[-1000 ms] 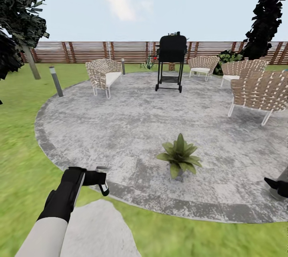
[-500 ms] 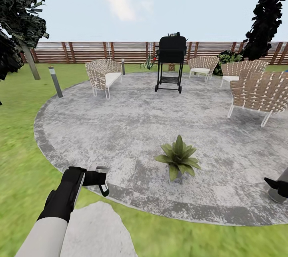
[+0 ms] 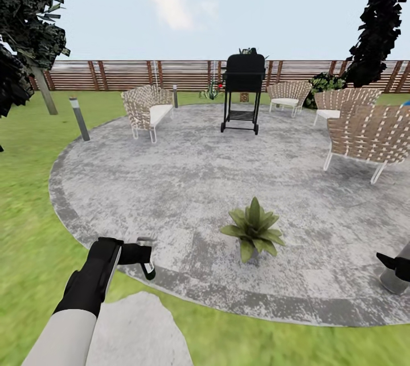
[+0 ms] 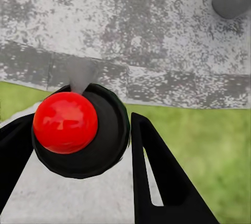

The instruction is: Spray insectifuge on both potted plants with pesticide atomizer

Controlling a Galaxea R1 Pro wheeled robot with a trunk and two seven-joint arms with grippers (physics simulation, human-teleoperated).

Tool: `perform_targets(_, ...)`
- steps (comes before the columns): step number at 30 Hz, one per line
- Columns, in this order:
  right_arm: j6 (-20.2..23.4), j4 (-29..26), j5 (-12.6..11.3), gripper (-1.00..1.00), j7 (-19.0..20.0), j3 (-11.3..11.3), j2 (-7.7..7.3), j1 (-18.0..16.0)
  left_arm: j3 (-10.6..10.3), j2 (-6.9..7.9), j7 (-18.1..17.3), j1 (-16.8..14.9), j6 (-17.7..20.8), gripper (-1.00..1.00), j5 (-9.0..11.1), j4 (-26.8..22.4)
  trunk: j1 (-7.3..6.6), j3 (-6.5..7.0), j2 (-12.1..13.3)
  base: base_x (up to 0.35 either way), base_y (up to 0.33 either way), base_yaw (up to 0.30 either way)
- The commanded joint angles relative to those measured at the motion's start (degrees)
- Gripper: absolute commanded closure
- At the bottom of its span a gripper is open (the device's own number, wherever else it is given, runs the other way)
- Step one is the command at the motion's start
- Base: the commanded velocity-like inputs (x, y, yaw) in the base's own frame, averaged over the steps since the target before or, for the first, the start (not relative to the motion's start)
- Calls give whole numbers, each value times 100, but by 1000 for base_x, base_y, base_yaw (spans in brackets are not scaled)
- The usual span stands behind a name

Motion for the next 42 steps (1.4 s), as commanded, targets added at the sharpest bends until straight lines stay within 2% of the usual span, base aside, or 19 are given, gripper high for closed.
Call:
perform_targets(1, 12, -5, 60, -100, 61, -7, 0, -6, 20, -8, -60, -4, 15, 100, -62, -5, -24, 13, 39, 0, 0, 0)
perform_targets(23, 9, -5, 61, -100, 64, -11, -7, -4, 14, -14, -60, -3, 25, 100, -62, -5, -507, 414, 921, 0, 0, 0)
perform_targets(42, 9, -5, 61, -100, 64, -7, -9, 2, 13, -18, -60, -7, 24, 100, -62, -1, -924, 911, 1683, 0, 0, 0)
